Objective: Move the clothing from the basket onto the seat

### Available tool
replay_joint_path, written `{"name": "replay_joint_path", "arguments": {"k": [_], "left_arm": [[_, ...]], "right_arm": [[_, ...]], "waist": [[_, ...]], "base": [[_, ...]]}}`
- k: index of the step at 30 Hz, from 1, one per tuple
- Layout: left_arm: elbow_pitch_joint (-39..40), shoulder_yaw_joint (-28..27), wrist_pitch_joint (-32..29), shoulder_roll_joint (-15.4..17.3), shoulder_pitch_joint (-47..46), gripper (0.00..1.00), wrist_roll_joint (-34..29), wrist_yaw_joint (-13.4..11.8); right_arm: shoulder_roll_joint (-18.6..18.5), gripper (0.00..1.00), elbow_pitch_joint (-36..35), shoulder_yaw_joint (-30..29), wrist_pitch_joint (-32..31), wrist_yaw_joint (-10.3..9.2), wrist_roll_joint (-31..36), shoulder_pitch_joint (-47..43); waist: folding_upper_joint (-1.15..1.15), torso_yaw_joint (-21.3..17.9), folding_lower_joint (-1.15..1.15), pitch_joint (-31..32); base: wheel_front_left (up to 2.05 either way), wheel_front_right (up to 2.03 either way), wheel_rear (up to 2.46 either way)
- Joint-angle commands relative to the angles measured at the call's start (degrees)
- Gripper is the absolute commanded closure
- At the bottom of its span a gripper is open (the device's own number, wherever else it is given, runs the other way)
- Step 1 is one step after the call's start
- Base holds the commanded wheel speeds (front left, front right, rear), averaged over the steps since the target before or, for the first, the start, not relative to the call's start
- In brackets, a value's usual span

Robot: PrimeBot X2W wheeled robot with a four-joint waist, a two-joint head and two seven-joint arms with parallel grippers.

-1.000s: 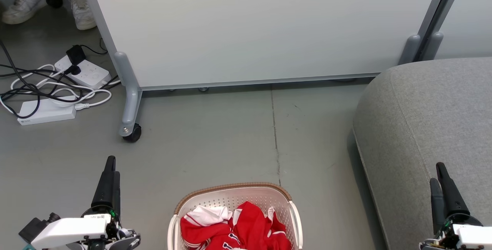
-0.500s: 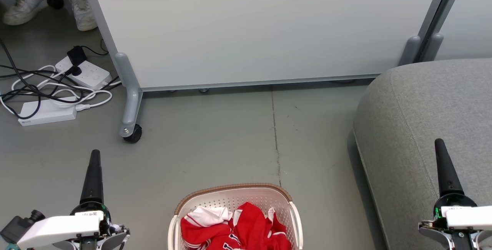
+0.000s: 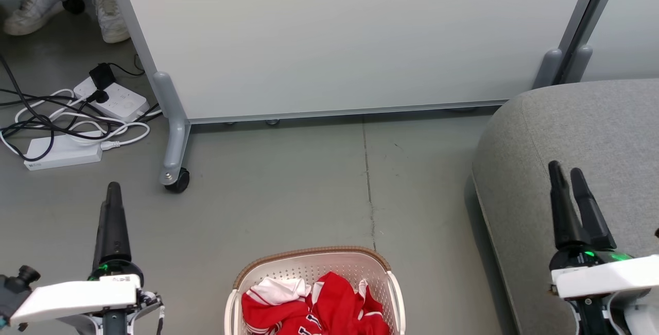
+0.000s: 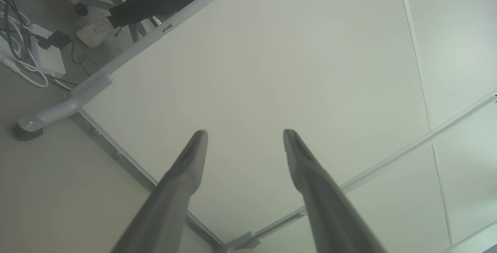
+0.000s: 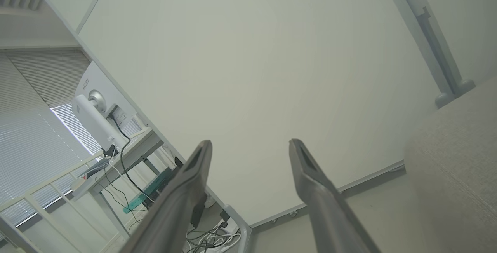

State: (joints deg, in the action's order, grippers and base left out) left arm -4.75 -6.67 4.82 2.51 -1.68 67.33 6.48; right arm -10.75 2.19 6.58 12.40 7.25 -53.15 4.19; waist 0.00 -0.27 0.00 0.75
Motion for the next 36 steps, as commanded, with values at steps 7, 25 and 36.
{"name": "replay_joint_path", "arguments": {"k": [7, 25, 36], "left_arm": [[2.3, 2.9, 1.6, 0.3, -0.1, 0.00, -10.0, 0.4], [5.3, 14.7, 4.5, 0.4, 0.8, 0.00, -37.1, -11.6], [3.2, 18.7, 6.1, 0.4, 0.7, 0.00, -47.4, -17.2]], "right_arm": [[1.1, 0.00, 0.0, -0.6, 0.8, 0.26, 9.0, 0.8], [4.0, 0.00, 2.0, -1.2, 1.4, 0.30, 25.4, 0.8], [5.4, 0.00, 5.5, -1.3, 1.8, 0.30, 32.2, 1.0]], "waist": [[0.00, -0.1, 0.00, 0.3], [0.00, -0.5, 0.00, 0.4], [0.00, -0.9, 0.00, 0.6]], "base": [[0.00, 0.00, 0.00], [0.00, 0.00, 0.00], [0.00, 0.00, 0.00]]}}
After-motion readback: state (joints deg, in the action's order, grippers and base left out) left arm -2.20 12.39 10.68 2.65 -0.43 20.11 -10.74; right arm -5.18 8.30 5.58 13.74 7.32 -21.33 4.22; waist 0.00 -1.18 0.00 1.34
